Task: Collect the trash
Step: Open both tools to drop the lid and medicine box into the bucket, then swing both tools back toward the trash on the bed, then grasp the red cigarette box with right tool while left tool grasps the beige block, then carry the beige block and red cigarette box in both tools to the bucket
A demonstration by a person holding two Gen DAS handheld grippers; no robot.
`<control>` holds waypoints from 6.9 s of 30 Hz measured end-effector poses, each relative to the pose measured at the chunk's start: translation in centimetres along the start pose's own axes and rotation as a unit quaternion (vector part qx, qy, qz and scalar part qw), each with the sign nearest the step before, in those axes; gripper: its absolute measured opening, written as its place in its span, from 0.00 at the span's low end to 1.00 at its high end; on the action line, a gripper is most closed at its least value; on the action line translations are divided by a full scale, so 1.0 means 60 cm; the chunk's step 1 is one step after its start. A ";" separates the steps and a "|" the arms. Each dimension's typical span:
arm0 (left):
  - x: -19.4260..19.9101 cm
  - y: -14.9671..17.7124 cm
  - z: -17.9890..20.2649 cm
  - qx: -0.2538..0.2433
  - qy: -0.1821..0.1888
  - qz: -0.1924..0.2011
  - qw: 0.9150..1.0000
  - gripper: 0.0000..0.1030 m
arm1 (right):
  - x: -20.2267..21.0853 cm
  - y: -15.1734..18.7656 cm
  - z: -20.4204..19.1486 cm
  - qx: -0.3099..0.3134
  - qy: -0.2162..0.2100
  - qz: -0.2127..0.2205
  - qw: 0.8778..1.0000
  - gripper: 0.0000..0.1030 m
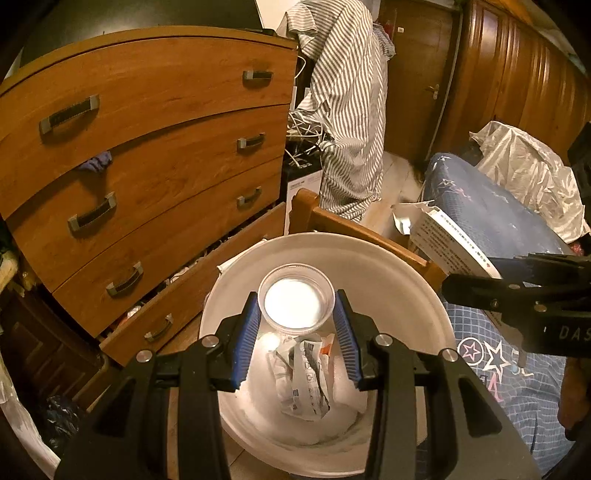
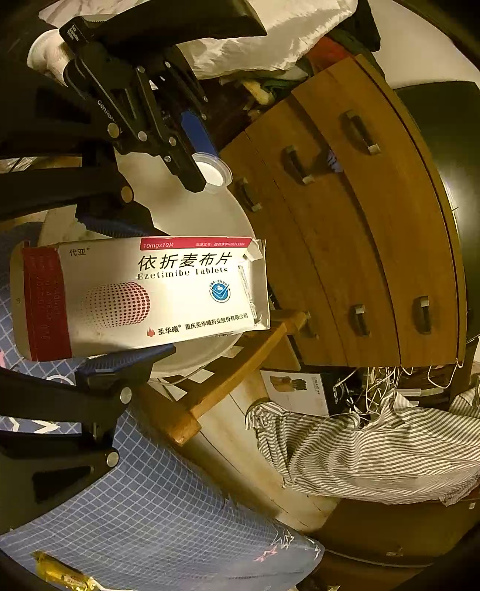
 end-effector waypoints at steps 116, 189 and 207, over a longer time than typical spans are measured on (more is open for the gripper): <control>-0.062 0.388 0.687 -0.241 0.305 -0.215 0.896 0.76 | 0.265 0.686 0.618 -0.104 0.191 0.000 0.976 0.42; 0.161 0.370 0.895 -0.265 0.314 0.036 0.911 0.26 | 0.692 0.930 0.595 -0.303 0.353 0.270 0.843 0.25; 0.213 0.351 0.881 -0.263 0.322 0.060 0.907 0.26 | 0.751 0.883 0.542 -0.282 0.365 0.288 0.839 0.25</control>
Point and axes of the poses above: each gripper's, at about its wrist camera, not at the fingertips, and x roughly against the way its jaws point, z to its right, y to its underside, the point moved 3 cm from there along -x, roughly the way its jaws point, and after that the axes turned 11 degrees about y, right-handed, at the moved point
